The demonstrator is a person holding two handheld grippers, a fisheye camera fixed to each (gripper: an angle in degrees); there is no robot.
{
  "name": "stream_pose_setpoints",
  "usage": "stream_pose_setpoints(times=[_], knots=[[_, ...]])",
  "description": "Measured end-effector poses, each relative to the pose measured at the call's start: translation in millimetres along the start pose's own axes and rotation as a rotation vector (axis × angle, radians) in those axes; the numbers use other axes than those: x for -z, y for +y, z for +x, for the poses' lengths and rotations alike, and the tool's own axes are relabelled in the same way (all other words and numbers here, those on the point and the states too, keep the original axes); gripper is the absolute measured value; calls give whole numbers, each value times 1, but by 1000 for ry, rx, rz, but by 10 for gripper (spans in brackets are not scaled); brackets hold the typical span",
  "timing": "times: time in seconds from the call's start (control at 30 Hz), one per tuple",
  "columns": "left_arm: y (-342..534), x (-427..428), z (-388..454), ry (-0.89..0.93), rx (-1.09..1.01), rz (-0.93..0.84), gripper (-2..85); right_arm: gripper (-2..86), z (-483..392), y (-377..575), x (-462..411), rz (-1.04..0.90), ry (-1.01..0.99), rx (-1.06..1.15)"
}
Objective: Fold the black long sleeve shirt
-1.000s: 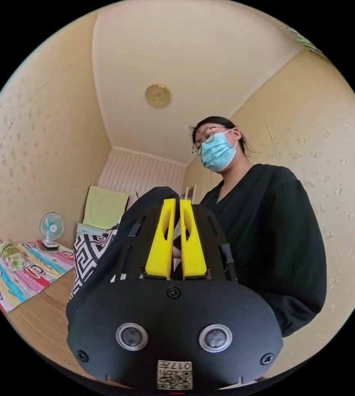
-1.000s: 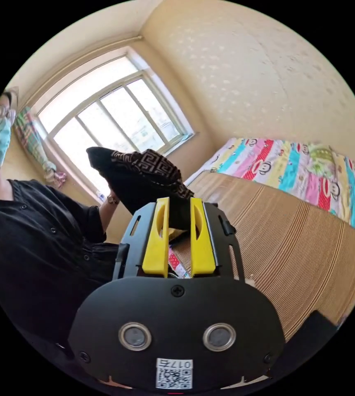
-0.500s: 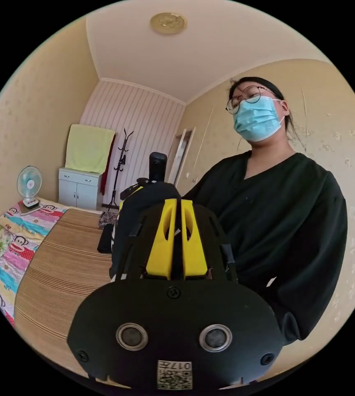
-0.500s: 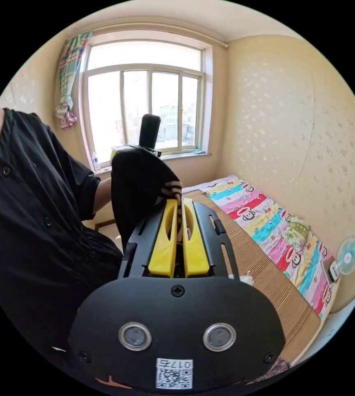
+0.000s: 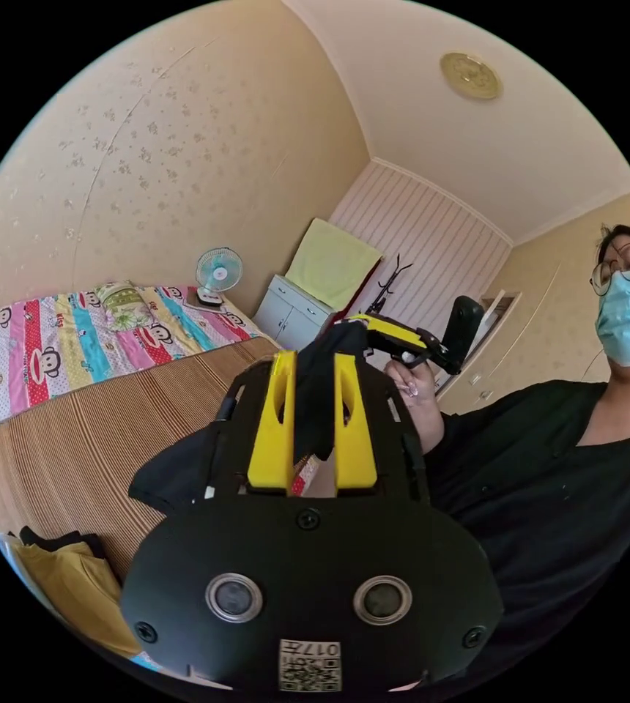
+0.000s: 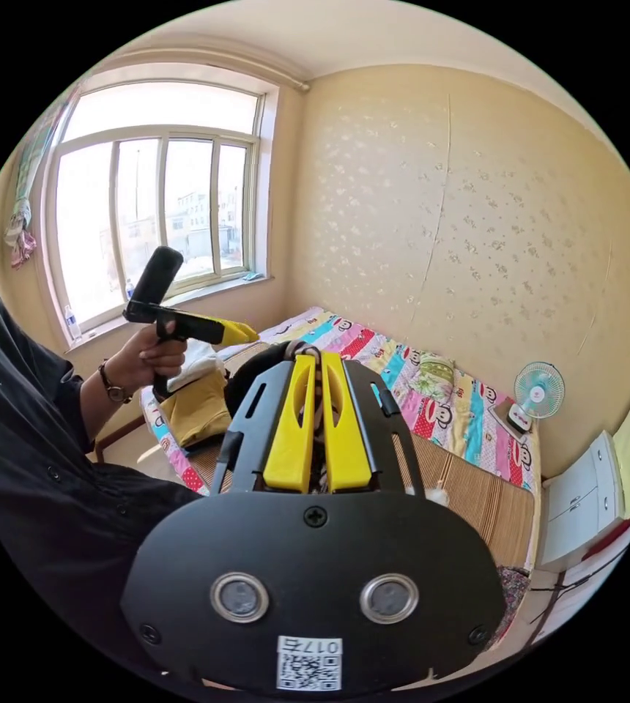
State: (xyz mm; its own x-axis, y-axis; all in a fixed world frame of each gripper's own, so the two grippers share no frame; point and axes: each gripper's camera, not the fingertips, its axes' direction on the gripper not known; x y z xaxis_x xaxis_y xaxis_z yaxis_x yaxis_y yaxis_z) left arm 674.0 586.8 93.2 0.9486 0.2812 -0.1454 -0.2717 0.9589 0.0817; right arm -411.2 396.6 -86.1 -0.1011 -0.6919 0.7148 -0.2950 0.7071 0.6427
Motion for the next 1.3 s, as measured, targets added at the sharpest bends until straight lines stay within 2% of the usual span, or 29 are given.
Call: stream_pose_setpoints(times=[0.17, 0.33, 0.5, 0.57, 0.63, 0.83, 1.07, 1.3], knots=[[-2, -30, 27, 3, -22, 9, 127, 18, -9, -4, -6, -24, 27, 17], [-5, -55, 44, -176, -33, -45, 127, 18, -13, -6, -10, -33, 75, 12], [-8, -72, 43, -141, 5, -71, 123, 19, -8, -7, -19, -56, 34, -8], [-9, -76, 42, -190, 21, -87, 105, 20, -6, -7, -23, -76, 34, -10], [-8, -77, 37, -224, 29, -98, 48, 20, -3, -5, -26, -87, 29, -13], [-15, -49, 27, -13, -43, -12, 0, 23, 36, 18, -12, 11, -127, -92], [-47, -20, 41, -75, -132, 29, -6, 35, 72, 93, 31, 246, -292, -89], [-76, 22, 47, -10, -110, 168, -6, 116, 66, 169, 17, 136, -450, -153]])
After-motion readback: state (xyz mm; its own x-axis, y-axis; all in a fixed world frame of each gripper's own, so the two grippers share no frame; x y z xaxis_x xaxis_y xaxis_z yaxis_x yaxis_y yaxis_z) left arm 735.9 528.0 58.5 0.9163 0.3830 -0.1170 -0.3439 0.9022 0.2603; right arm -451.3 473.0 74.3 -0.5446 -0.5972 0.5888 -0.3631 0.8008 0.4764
